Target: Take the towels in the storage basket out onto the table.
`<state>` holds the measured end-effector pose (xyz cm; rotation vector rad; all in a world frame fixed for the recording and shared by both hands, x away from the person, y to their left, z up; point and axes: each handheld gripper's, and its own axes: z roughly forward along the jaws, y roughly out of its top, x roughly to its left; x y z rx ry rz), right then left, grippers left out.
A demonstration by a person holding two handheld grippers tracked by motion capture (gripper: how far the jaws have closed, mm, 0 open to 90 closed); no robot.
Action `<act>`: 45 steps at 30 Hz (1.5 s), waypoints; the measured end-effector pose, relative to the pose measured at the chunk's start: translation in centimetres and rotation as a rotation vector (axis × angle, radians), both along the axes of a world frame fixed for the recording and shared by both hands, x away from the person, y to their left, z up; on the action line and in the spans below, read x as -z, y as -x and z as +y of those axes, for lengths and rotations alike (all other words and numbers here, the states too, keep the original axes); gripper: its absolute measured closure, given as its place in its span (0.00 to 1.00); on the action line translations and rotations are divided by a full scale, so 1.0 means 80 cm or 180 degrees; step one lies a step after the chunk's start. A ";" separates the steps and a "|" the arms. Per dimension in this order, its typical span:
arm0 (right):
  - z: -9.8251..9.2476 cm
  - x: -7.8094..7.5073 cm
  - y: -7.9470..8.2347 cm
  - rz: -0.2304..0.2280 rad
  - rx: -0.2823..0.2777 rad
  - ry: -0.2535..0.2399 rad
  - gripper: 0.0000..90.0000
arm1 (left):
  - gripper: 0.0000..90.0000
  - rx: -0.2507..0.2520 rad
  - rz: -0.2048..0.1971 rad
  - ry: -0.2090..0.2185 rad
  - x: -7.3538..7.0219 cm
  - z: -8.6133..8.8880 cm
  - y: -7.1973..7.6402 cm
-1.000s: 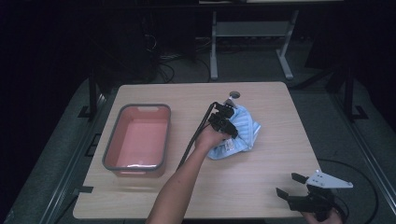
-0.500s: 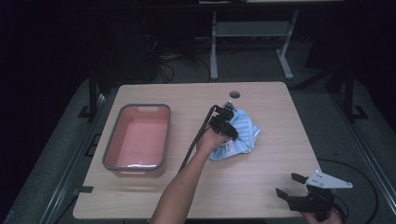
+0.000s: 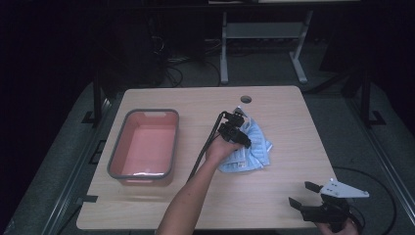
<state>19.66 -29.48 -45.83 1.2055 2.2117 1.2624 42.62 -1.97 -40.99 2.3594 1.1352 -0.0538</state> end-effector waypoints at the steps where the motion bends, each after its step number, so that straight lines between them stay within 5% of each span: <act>1: 0.000 0.000 0.000 -0.0009 -0.0004 0.0002 0.16 | 0.48 -0.0001 0.0000 0.0007 0.000 0.000 0.000; 16: 0.000 -0.001 0.001 -0.0016 0.0004 -0.0008 0.16 | 0.38 0.0015 -0.0052 0.0161 -0.015 0.014 0.009; 45: 0.005 -0.002 -0.004 -0.0019 0.0002 0.0050 0.16 | 0.34 -0.0034 -0.0233 0.0548 -0.045 0.069 0.041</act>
